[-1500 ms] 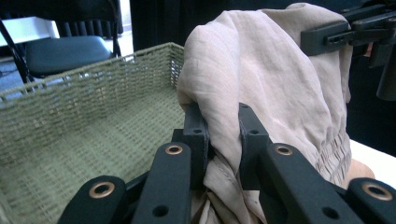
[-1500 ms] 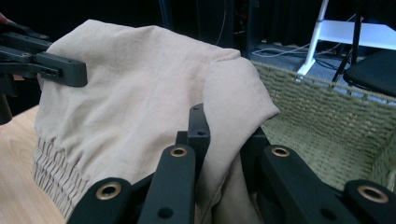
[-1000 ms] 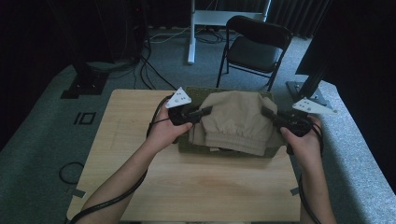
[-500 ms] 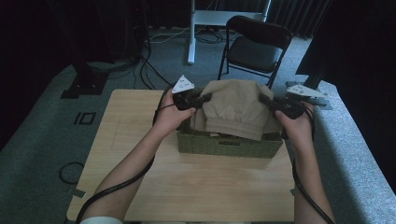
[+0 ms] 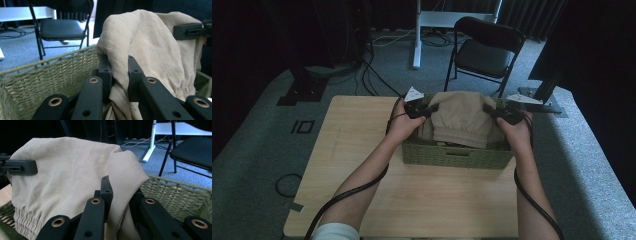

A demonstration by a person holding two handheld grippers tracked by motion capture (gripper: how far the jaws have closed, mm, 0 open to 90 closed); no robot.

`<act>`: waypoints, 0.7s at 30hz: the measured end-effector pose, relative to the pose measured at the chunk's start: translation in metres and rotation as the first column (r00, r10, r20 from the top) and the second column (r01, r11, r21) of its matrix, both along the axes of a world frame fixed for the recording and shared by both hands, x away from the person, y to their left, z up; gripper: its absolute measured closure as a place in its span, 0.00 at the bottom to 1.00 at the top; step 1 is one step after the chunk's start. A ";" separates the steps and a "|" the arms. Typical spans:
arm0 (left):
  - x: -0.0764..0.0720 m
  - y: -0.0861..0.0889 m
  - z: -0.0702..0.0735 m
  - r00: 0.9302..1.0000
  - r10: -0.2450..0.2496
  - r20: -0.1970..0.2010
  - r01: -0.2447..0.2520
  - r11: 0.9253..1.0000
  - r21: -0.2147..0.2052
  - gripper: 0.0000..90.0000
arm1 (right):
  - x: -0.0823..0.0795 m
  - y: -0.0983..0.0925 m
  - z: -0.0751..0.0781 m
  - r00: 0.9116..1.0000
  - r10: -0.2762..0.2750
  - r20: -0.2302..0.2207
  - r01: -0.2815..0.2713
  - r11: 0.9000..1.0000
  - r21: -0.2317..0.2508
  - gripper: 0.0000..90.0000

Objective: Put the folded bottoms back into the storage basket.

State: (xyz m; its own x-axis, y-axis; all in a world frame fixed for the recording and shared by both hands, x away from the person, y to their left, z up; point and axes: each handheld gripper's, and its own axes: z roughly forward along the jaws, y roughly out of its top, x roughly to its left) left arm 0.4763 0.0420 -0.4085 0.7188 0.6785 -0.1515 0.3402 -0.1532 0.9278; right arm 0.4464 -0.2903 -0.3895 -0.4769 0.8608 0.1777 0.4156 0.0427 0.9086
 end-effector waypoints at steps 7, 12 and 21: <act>0.015 -0.004 -0.024 0.998 0.036 -0.055 -0.036 0.999 -0.006 0.89 | 0.018 0.002 -0.025 0.999 -0.021 -0.031 0.020 1.000 -0.011 0.89; 0.017 -0.006 -0.036 0.996 0.040 -0.077 -0.039 0.999 0.010 0.89 | 0.029 0.004 -0.040 0.997 -0.045 -0.056 0.043 0.998 -0.038 0.89; 0.021 -0.014 -0.063 0.988 0.059 -0.145 -0.049 0.996 0.069 0.89 | 0.041 0.004 -0.073 0.984 -0.065 -0.164 0.055 0.996 -0.063 0.89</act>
